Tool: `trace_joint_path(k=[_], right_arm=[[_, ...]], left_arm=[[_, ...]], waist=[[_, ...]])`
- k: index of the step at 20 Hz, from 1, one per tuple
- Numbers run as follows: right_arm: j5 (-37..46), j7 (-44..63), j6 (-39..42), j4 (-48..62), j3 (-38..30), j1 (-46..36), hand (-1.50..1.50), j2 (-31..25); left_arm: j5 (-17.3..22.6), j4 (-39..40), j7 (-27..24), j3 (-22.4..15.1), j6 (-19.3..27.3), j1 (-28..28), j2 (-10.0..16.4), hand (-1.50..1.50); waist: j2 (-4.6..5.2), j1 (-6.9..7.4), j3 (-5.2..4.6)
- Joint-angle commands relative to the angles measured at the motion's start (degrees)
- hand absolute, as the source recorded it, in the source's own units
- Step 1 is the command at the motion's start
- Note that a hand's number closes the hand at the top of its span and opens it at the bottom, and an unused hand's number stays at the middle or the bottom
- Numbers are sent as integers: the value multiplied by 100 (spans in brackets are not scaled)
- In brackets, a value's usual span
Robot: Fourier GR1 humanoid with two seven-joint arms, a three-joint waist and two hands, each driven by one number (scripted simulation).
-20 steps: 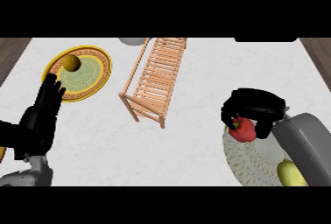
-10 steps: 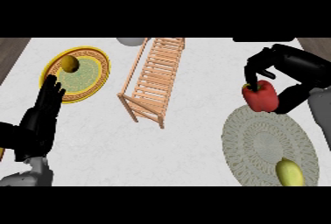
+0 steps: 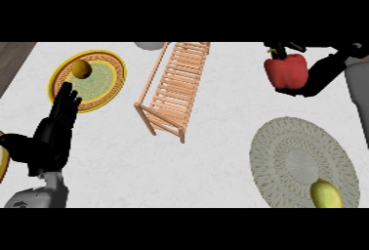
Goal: Pick the bell pepper from the placemat and place it in the tiered shelf
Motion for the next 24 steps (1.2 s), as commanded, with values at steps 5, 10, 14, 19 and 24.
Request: trace_joint_path(k=[5,10,14,19,24], right_arm=[[319,14,-613,982,70,-543,150,784],[739,-401,-1328,2187,116,-1112,150,1190],[843,-655,-1802,2596,80,-1187,150,1552],[969,-1149,-2250,3776,-155,-1889,150,1632],[1295,-1416,-2878,4257,12,-1998,150,2030]], left_arm=[[197,220,-144,219,-240,-24,108,0],[6,-10,-144,38,-86,163,-59,0],[-70,22,-84,-38,-31,51,-134,0],[-43,-71,90,27,-85,-105,-26,0],[-14,-223,192,-14,-129,3,-48,0]], waist=[[14,26,1],[35,98,1],[27,67,2],[57,147,2],[57,165,2]])
